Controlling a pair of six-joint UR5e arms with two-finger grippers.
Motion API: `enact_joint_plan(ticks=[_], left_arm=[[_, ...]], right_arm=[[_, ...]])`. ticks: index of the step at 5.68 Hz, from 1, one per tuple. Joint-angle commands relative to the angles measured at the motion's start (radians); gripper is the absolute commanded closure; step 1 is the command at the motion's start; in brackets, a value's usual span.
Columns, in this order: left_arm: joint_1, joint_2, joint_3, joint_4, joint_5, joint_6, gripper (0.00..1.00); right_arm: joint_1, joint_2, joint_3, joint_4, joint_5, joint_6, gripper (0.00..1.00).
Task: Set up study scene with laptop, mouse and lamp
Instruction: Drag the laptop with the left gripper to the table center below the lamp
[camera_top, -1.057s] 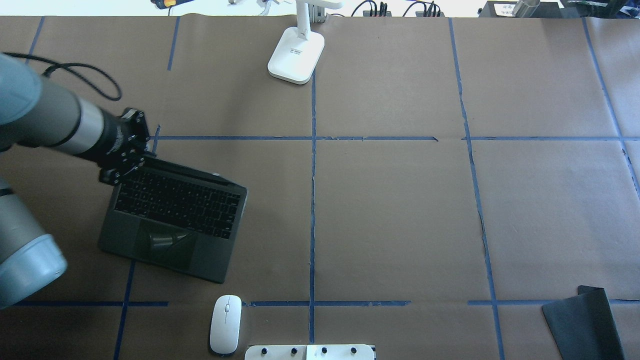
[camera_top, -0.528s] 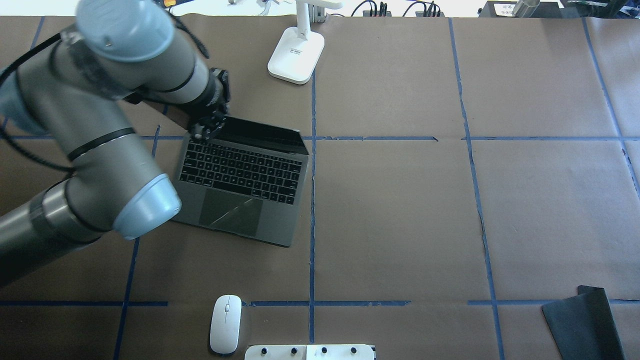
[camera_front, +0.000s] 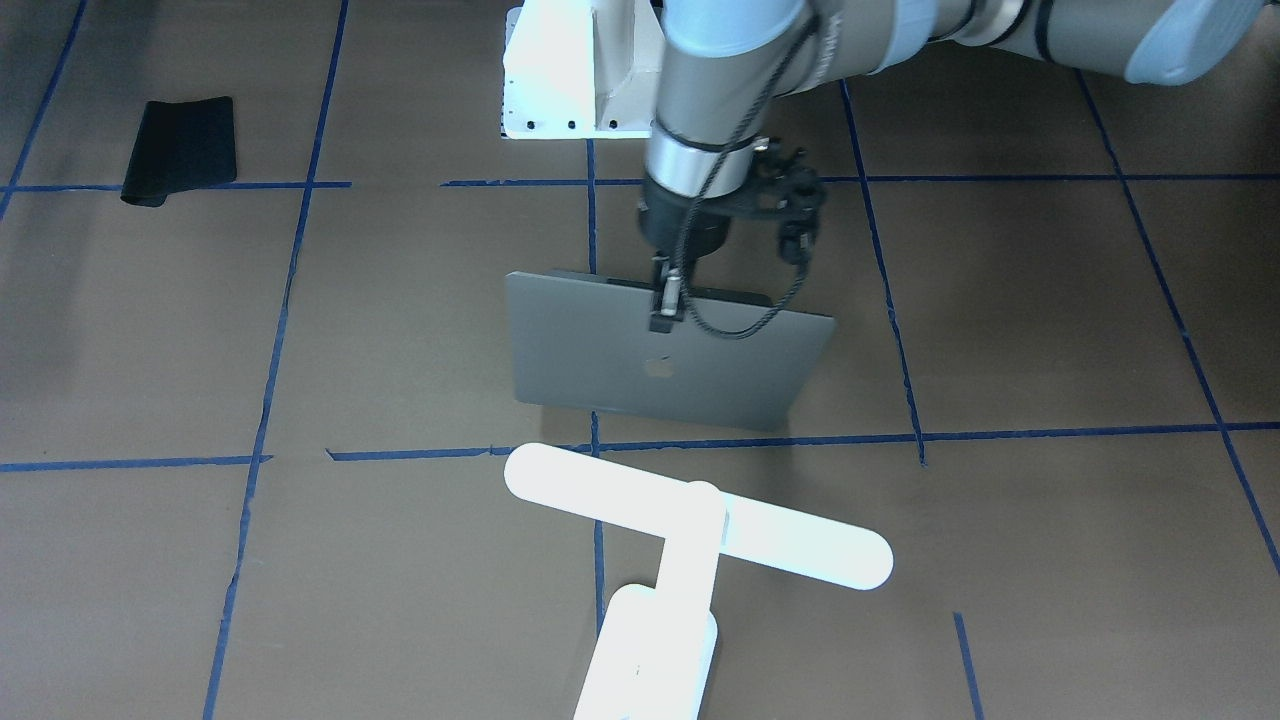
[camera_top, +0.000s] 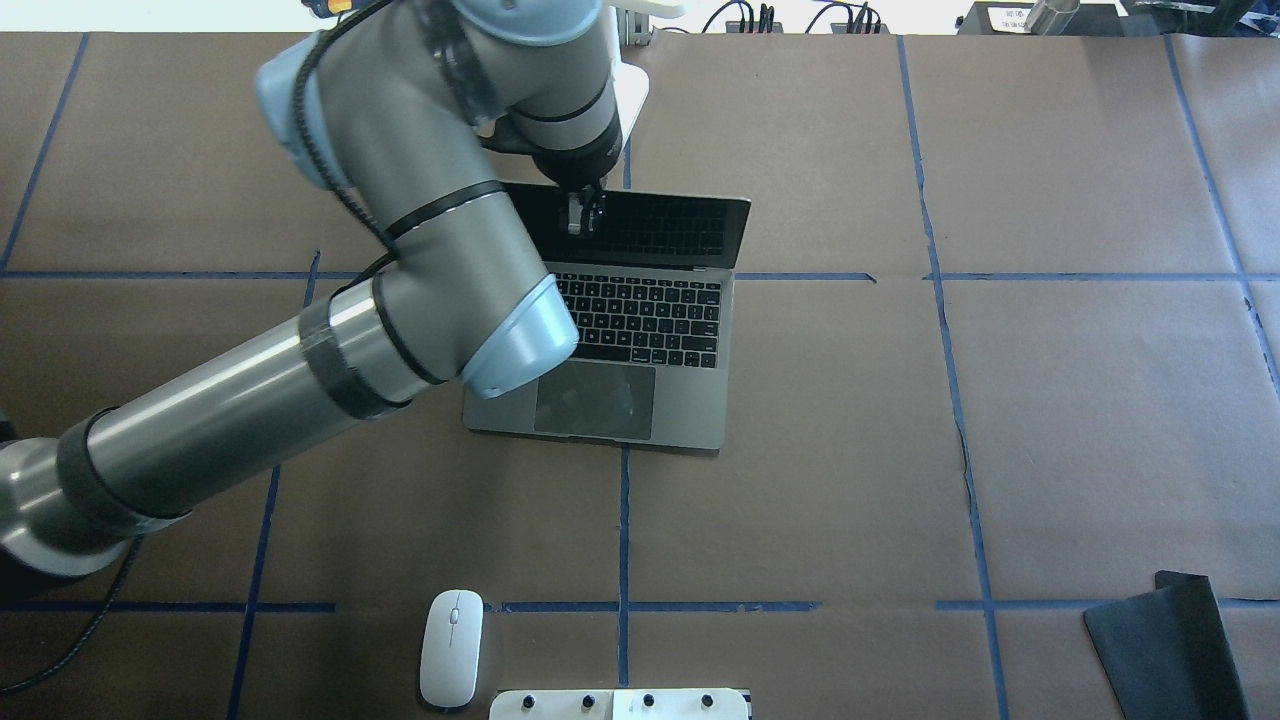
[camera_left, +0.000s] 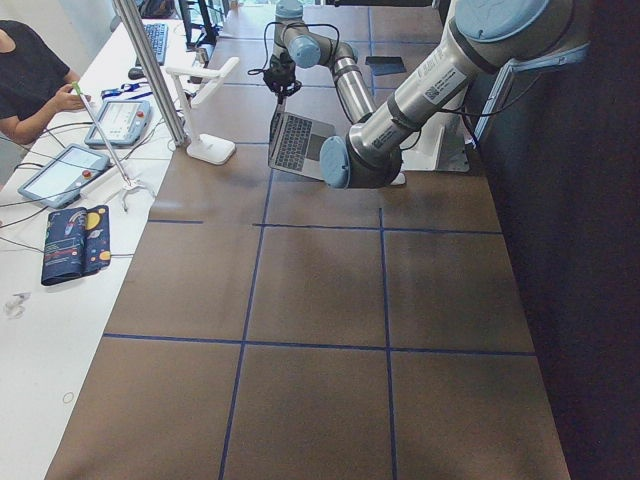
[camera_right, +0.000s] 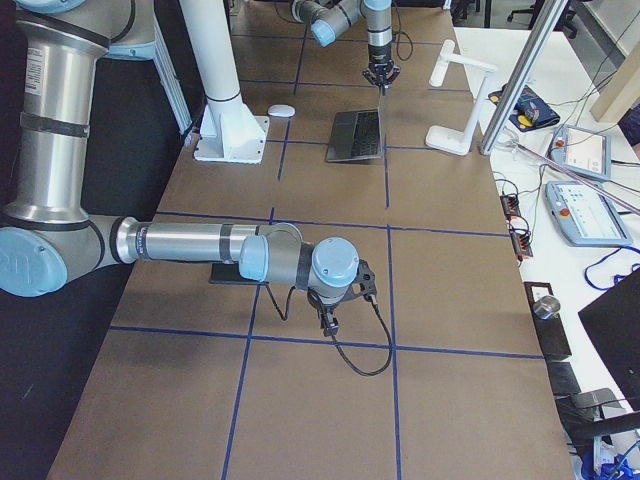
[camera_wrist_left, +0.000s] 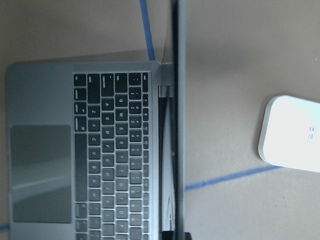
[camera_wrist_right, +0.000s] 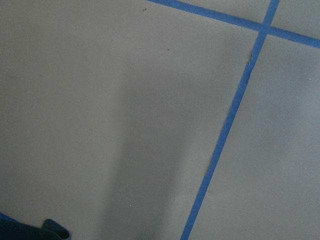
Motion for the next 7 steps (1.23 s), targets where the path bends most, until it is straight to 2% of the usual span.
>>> enact_joint_plan(ticks=[1,5,6,7], left_arm=[[0.002,-0.033,0.082,-0.02,0.011,-0.057,1.0],[0.009,-0.029,0.113,-0.042,0.032,-0.086,1.0],[0.007,-0.029,0.13,-0.047,0.038,-0.086,0.94],[0.007,-0.029,0.148,-0.068,0.079,-0.08,0.74]], right_arm=[[0.001,-0.001,-0.004,0.0,0.0,0.0,0.0],[0.001,0.001,-0.003,0.0,0.0,0.001,0.0],[0.001,0.002,-0.003,0.0,0.0,0.0,0.0],[-0.001,0.007,-0.004,0.0,0.0,0.0,0.0]])
